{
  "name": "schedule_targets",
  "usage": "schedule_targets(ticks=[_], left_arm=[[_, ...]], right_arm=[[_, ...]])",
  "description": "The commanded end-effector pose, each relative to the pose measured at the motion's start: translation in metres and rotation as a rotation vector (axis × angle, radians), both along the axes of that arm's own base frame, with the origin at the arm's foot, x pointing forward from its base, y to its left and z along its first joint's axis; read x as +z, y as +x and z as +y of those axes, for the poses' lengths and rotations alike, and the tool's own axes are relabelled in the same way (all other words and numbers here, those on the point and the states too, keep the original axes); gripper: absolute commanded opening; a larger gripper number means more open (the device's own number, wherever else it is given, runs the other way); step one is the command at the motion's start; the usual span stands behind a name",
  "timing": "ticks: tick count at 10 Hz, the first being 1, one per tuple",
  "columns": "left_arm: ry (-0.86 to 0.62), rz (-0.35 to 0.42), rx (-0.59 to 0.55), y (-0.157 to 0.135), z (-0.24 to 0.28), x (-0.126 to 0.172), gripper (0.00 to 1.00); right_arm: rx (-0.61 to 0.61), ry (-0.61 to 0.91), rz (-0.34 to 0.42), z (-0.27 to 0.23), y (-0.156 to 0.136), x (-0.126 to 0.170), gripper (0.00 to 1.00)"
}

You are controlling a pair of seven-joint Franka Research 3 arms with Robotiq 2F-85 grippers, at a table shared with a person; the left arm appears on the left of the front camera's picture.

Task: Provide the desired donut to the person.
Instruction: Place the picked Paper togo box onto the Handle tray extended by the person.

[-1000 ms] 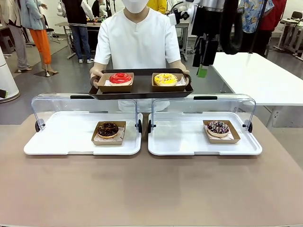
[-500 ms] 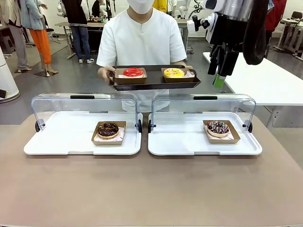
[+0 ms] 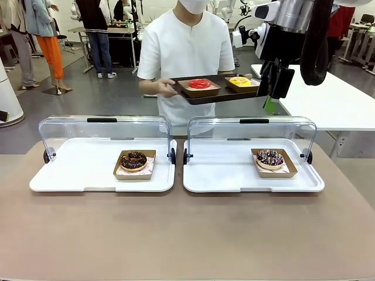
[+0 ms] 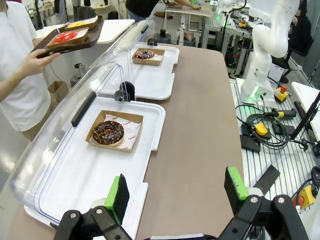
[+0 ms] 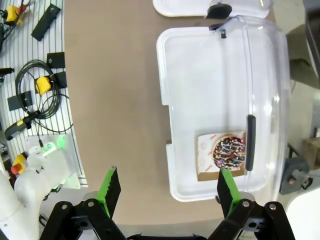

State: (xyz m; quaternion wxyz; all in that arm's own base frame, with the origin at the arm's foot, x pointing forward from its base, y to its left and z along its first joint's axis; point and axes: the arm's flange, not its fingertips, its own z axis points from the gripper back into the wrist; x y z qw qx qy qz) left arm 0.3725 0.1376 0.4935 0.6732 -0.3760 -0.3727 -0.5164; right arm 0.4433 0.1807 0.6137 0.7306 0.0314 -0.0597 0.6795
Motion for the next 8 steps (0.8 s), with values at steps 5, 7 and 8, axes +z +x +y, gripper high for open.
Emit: schedule_targets(ticks=[5, 7, 8], left_arm=[[-0.014, -0.013, 0.004, -0.0019, -0.0004, 0.0010, 1.00], [-0.014, -0.013, 0.004, -0.0019, -0.0004, 0.0010, 1.00], [-0.014, -0.013, 0.004, -0.0019, -0.0004, 0.0010, 1.00]], right_arm=[[0.000, -0.002, 0.007, -0.0003, -0.0019, 0.0017, 1.00], [0.000, -0.002, 0.007, -0.0003, -0.0019, 0.0017, 1.00], [0.000, -0.002, 0.007, -0.0003, -0.0019, 0.0017, 1.00]])
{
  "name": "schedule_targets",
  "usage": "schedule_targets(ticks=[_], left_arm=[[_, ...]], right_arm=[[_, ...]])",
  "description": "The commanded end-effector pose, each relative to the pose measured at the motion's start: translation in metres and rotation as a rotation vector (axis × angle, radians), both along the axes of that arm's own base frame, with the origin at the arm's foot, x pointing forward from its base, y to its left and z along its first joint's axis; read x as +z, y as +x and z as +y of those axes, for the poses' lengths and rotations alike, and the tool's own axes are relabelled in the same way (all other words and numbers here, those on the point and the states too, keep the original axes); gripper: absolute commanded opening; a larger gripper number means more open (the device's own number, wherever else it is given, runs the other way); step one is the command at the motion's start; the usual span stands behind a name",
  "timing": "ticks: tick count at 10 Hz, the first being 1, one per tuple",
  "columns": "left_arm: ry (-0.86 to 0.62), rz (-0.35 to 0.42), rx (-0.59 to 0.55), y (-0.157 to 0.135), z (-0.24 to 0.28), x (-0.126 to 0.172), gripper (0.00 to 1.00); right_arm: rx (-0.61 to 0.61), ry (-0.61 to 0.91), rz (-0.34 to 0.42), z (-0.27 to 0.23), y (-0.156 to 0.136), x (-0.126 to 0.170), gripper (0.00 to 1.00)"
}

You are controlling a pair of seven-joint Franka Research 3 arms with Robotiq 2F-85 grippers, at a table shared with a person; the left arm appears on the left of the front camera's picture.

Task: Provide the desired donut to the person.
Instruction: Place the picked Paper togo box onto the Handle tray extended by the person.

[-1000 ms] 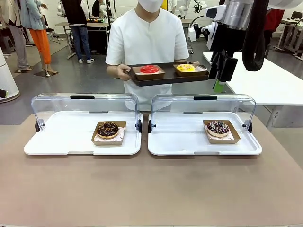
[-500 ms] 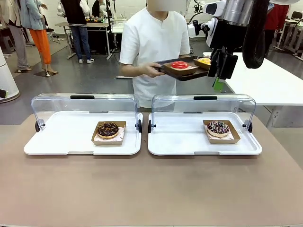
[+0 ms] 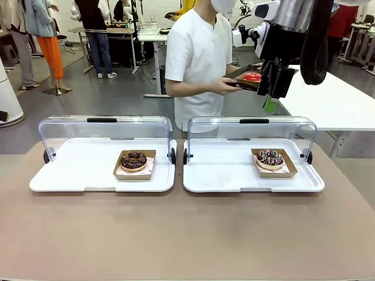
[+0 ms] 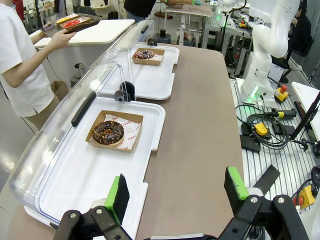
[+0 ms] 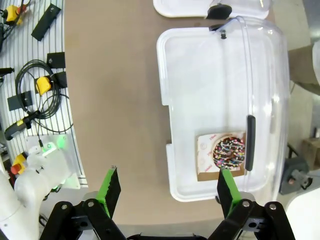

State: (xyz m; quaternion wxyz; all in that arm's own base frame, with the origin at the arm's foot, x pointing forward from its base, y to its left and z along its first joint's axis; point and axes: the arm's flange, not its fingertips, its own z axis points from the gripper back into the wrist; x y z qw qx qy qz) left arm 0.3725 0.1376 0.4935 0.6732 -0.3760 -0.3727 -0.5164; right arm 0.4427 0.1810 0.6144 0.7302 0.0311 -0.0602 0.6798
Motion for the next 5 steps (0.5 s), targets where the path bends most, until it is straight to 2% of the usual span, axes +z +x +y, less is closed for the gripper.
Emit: schedule_targets(ticks=[1, 2, 3, 5], left_arm=[[-0.014, -0.013, 0.004, -0.002, 0.000, 0.001, 1.00], [-0.014, -0.013, 0.004, -0.002, 0.000, 0.001, 1.00], [-0.014, -0.013, 0.004, -0.002, 0.000, 0.001, 1.00], [-0.014, -0.013, 0.004, -0.002, 0.000, 0.001, 1.00]], right_arm=[[-0.001, -0.003, 0.008, -0.001, -0.001, 0.001, 1.00], [0.000, 0.000, 0.000, 0.000, 0.000, 0.000, 1.00], [-0.052, 0.124, -0.039, -0.027, 0.001, 0.016, 1.00], [-0.169, 0.292, -0.090, -0.089, 0.010, 0.025, 1.00]])
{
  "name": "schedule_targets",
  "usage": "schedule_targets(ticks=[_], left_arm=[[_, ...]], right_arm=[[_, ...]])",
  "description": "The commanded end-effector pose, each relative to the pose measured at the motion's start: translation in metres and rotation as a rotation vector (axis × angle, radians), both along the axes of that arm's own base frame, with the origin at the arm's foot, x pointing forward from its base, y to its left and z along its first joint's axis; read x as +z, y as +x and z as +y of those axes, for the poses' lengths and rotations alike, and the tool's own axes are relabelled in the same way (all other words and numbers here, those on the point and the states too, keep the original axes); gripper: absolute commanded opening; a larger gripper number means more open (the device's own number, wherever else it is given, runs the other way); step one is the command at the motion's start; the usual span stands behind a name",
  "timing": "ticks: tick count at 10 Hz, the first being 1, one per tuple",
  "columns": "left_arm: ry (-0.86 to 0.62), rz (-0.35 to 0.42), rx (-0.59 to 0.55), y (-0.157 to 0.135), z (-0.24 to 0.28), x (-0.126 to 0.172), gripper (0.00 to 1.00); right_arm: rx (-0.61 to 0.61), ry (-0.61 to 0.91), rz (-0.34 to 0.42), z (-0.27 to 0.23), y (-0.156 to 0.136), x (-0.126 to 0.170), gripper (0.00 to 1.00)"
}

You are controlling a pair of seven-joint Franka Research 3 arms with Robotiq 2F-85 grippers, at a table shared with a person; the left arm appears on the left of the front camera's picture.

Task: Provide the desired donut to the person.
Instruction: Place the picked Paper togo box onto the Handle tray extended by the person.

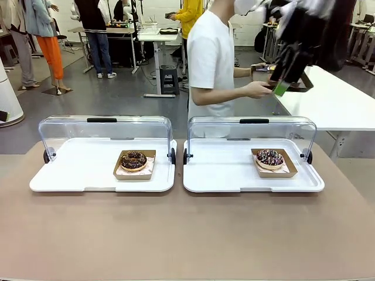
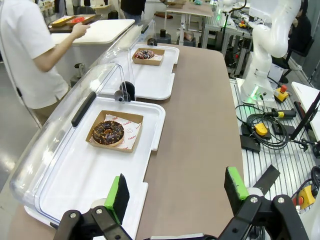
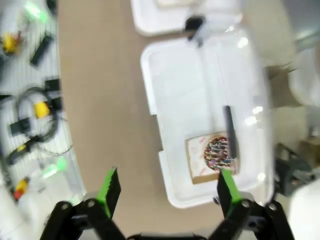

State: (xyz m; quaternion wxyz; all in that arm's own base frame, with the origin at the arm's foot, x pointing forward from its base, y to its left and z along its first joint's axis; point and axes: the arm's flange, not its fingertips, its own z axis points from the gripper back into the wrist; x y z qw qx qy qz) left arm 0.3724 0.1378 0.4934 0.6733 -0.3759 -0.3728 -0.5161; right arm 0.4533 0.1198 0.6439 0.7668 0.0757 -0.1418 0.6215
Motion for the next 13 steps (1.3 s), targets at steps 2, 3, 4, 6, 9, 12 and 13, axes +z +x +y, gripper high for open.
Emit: schedule_targets(ticks=[2, 3, 4, 6, 9, 12, 13], left_arm=[[-0.014, -0.013, 0.003, -0.002, -0.001, 0.001, 1.00], [-0.014, -0.013, 0.003, -0.002, -0.001, 0.001, 1.00], [-0.014, -0.013, 0.003, -0.002, -0.001, 0.001, 1.00], [-0.014, -0.013, 0.003, -0.002, -0.001, 0.001, 1.00], [-0.014, -0.013, 0.003, -0.002, -0.001, 0.001, 1.00], [-0.014, -0.013, 0.003, -0.002, -0.001, 0.001, 1.00], [-0.014, -0.013, 0.003, -0.002, -0.001, 0.001, 1.00]], right_arm=[[-0.066, 0.281, -0.038, -0.094, 0.006, -0.005, 1.00], [-0.016, 0.394, -0.032, -0.126, 0.011, -0.007, 1.00], [0.028, 0.477, -0.051, -0.159, 0.011, -0.011, 1.00], [0.100, 0.569, -0.105, -0.220, 0.007, -0.027, 1.00], [-0.075, 0.624, -0.119, -0.266, -0.009, -0.062, 1.00], [-0.162, 0.624, -0.065, -0.277, -0.024, -0.072, 1.00], [-0.111, 0.611, -0.083, -0.292, -0.016, -0.075, 1.00]])
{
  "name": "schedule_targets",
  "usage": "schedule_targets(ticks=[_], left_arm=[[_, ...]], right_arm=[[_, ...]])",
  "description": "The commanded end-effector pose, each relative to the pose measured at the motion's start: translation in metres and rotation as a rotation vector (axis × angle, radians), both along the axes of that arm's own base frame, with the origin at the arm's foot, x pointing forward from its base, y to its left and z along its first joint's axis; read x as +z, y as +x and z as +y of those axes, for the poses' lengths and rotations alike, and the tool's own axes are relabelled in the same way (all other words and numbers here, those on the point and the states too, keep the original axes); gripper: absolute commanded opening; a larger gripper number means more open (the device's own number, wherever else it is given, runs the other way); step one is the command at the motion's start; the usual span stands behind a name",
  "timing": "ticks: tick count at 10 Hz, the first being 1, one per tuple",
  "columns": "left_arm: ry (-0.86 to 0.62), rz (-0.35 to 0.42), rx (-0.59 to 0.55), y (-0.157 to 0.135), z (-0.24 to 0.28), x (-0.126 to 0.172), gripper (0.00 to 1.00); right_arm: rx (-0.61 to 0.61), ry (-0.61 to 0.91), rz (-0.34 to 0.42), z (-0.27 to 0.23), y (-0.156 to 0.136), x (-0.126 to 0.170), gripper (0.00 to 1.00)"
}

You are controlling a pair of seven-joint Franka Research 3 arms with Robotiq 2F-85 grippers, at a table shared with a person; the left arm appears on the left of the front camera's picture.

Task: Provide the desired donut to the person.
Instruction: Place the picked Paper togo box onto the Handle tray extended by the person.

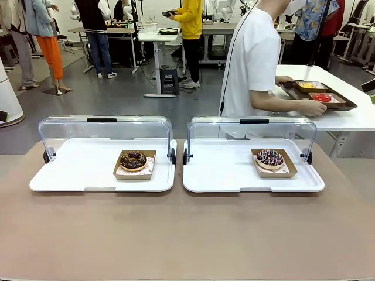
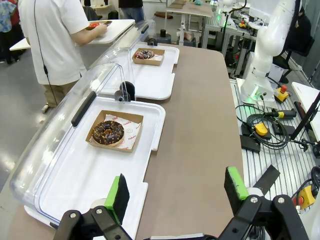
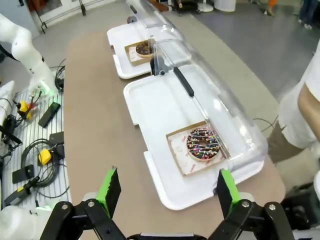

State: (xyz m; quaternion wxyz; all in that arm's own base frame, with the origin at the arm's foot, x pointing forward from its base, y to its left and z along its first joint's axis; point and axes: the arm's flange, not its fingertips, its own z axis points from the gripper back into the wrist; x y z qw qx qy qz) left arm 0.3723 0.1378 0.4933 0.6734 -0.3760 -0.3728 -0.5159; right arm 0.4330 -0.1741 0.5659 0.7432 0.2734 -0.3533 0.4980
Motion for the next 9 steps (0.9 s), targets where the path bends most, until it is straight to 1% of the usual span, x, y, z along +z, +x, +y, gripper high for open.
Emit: schedule_targets(ticks=[1, 3, 4, 6, 7, 8, 9], left_arm=[[-0.014, -0.013, 0.003, -0.002, -0.001, 0.001, 1.00], [-0.014, -0.013, 0.003, -0.002, -0.001, 0.001, 1.00], [-0.014, -0.013, 0.003, -0.002, -0.001, 0.001, 1.00], [-0.014, -0.013, 0.003, -0.002, -0.001, 0.001, 1.00], [-0.014, -0.013, 0.003, -0.002, -0.001, 0.001, 1.00], [-0.014, -0.013, 0.003, -0.002, -0.001, 0.001, 1.00], [-0.014, -0.013, 0.003, -0.002, -0.001, 0.001, 1.00]], right_arm=[[0.020, -0.007, -0.022, 0.002, 0.004, 0.003, 1.00], [0.020, -0.007, -0.022, 0.002, 0.004, 0.003, 1.00], [0.008, -0.006, -0.008, 0.002, 0.001, 0.002, 1.00], [0.027, -0.002, -0.028, -0.003, 0.010, -0.027, 1.00], [0.035, 0.002, -0.031, -0.005, 0.010, -0.039, 1.00], [0.051, -0.001, -0.055, -0.005, 0.007, -0.048, 1.00], [0.077, -0.004, -0.062, -0.003, 0.003, -0.057, 1.00]])
